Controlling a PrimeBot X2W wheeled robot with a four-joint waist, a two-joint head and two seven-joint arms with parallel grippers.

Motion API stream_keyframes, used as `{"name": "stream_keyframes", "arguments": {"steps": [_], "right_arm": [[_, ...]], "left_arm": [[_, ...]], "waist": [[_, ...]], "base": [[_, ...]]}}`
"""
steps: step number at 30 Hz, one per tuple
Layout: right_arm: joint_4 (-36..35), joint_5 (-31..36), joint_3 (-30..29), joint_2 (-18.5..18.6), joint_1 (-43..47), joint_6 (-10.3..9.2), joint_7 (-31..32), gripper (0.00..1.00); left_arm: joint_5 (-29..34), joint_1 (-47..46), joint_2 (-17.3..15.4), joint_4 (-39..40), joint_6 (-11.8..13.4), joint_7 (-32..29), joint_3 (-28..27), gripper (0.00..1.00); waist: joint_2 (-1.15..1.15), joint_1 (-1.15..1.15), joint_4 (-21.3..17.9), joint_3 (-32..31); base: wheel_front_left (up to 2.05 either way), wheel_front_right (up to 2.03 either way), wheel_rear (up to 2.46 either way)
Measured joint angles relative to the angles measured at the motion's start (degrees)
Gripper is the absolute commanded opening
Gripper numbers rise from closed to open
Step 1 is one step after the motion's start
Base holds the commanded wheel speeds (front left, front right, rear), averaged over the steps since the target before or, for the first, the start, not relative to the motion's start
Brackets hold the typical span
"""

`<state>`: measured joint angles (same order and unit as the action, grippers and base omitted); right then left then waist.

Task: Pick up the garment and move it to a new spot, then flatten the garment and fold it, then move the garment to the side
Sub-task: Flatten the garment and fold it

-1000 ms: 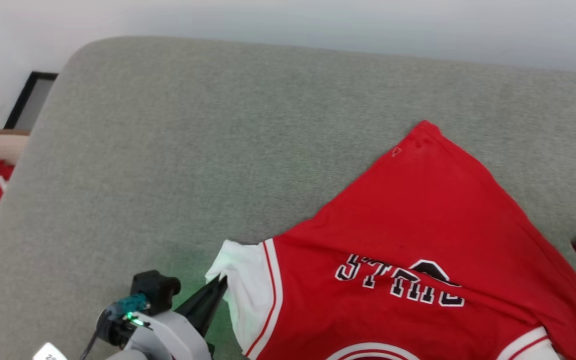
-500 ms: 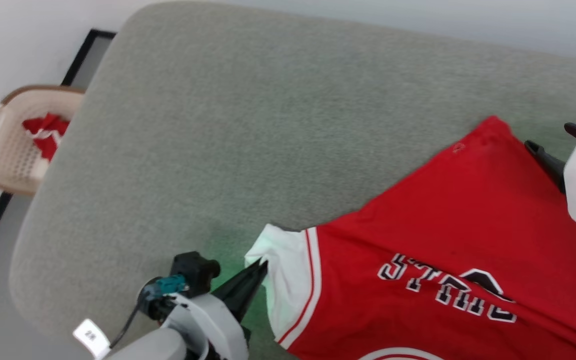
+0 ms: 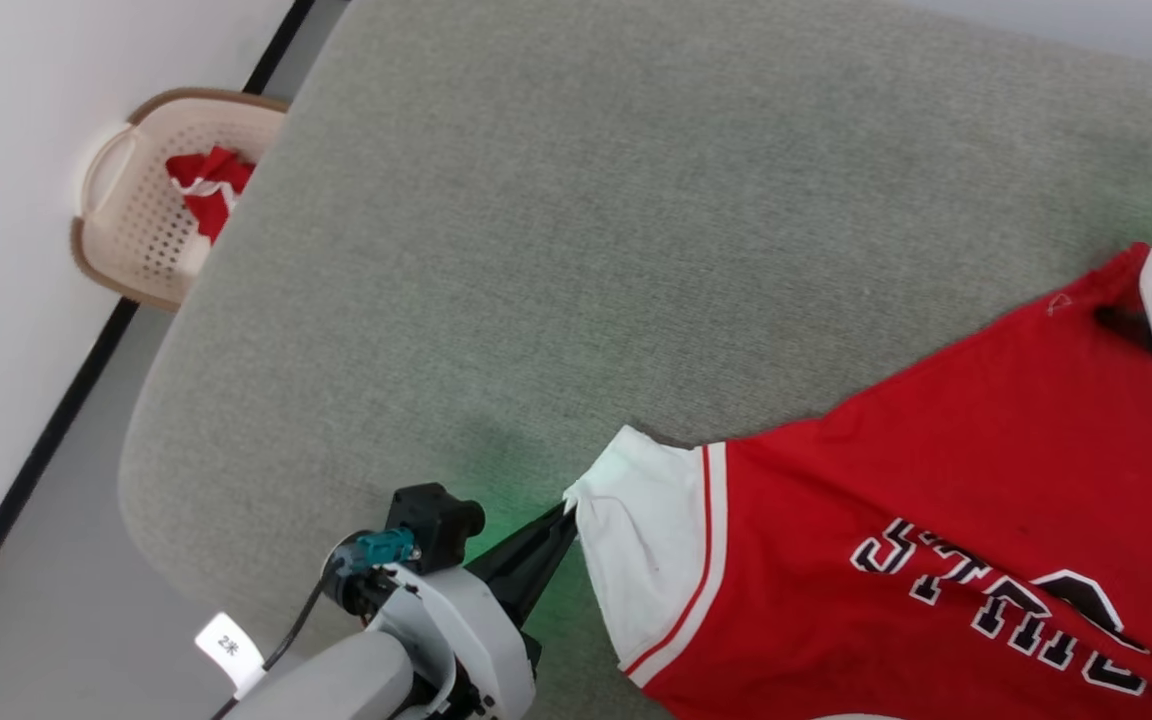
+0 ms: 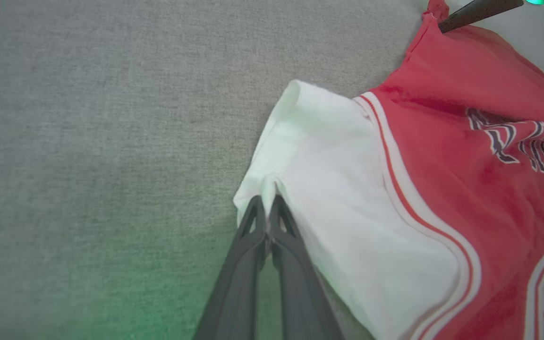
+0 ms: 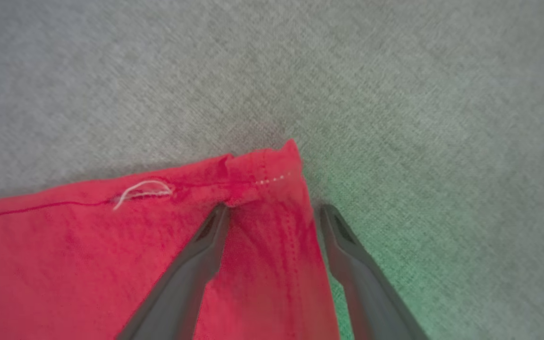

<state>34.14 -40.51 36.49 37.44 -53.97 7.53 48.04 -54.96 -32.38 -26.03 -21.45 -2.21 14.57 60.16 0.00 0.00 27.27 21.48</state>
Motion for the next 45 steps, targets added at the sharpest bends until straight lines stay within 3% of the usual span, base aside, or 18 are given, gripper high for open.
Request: {"name": "stream_keyframes", "arguments": {"steps": [1,6,14,24,28,37,45], "right_arm": [[0.96,-1.12,0.65,0.00,-0.92,0.00,1.82,0.00],[3.85,-3.61,2.78,0.08,-4.05,-0.01,6.72,0.00],[4.03,-5.75,4.38,-0.83,-4.70,-0.02,4.37,0.00],[-2.03,-9.20,6.60,-1.21,-4.96,-0.01,-2.97,0.00],[-4.83,-9.96,6.87,-0.07,-6.62,-0.01,-7.16,0.00],[-10.07,-12.93,5.67,0.22,-11.00,-0.01,-15.91,0.00],[-13.13,-15.00,4.94,1.78,-14.55,-0.01,-18.87,0.00]], "left_arm": [[0.00,-0.01,0.14,-0.35,-0.25,0.07,-0.11,0.00],[0.09,-0.04,0.46,-2.08,-0.92,0.16,-0.91,0.00],[0.30,-2.22,-1.41,-2.72,-1.81,-1.12,-1.58,0.00],[1.41,-16.77,-12.55,5.42,-0.22,-12.20,-6.04,0.00],[1.97,-24.18,-15.11,7.24,-0.86,-17.97,-7.17,0.00],[3.00,-39.34,-14.19,2.44,-4.36,-25.63,-7.05,0.00],[2.69,-51.49,-11.77,-5.30,-4.98,-29.80,-5.93,0.00]], "waist": [[0.00,0.00,0.32,0.24],[0.00,0.00,0.70,1.08],[0.00,0.00,-1.30,-0.24],[0.00,0.00,-6.93,-5.03],[0.00,0.00,-9.18,-8.09],[0.00,0.00,-13.65,-15.93],[0.00,0.00,-17.77,-20.69]], "base": [[0.00,0.00,0.00],[0.00,0.00,0.00],[0.00,0.00,0.00],[0.00,0.00,0.00],[0.00,0.00,0.00],[0.00,0.00,0.00],[0.00,0.00,0.00]]}}
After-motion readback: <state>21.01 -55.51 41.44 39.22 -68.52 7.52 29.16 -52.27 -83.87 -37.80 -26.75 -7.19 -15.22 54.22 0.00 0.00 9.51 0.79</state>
